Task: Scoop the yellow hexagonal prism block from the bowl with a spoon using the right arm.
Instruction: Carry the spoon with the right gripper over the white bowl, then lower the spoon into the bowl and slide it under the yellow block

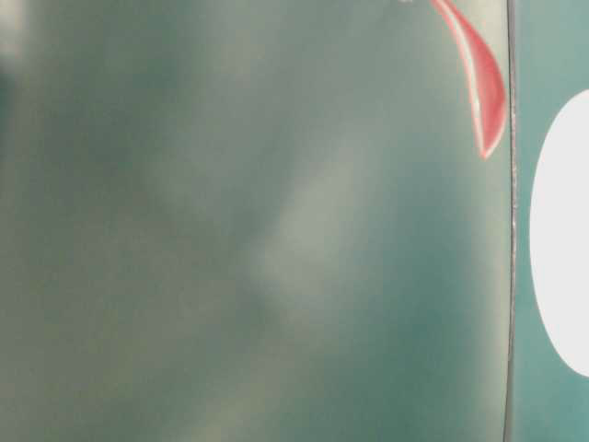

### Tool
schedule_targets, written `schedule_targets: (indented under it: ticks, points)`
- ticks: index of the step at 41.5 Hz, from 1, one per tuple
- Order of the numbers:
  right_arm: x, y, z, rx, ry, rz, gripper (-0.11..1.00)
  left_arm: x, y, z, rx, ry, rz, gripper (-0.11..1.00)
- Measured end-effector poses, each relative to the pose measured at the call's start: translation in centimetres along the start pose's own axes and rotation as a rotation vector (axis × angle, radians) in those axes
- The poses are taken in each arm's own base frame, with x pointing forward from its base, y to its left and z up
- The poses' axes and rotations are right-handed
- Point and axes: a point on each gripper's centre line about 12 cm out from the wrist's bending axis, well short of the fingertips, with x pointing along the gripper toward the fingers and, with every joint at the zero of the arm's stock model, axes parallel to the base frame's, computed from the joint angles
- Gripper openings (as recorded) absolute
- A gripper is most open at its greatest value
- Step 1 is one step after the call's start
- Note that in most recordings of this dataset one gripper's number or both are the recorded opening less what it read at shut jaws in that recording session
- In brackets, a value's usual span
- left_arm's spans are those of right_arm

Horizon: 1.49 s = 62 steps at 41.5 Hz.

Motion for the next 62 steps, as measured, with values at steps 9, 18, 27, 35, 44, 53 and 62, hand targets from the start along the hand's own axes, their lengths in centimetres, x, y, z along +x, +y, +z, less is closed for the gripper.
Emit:
schedule_targets:
  ticks: [9, 18, 27, 35, 44, 53, 62]
  points:
    - [0.9, -2.1, 1.3, 0.038, 0.072, -0.035, 0.25, 0.0, 0.0, -0.1, 0.000, 0.005, 0.000, 0.06]
    - [2.9, -3.5, 2.2, 0.051, 0.156, -0.047, 0.25, 0.0, 0.0, -0.3, 0.000, 0.023, 0.000, 0.06]
    - [5.6, -4.6, 2.9, 0.061, 0.322, -0.012, 0.25, 0.0, 0.0, -0.3, 0.000, 0.026, 0.000, 0.06]
    - [7.7, -5.0, 3.5, 0.052, 0.472, 0.035, 0.25, 0.0, 0.0, -0.4, 0.000, 0.029, 0.000, 0.06]
    - [8.7, -5.4, 3.9, 0.059, 0.625, 0.018, 0.25, 0.0, 0.0, -0.4, 0.000, 0.037, 0.000, 0.06]
    - [8.7, -6.1, 3.6, 0.075, 0.730, -0.032, 0.25, 0.0, 0.0, -0.6, 0.002, 0.046, 0.000, 0.06]
    - [8.9, -6.0, 3.8, 0.074, 0.744, -0.031, 0.25, 0.0, 0.0, -0.6, 0.002, 0.044, 0.000, 0.06]
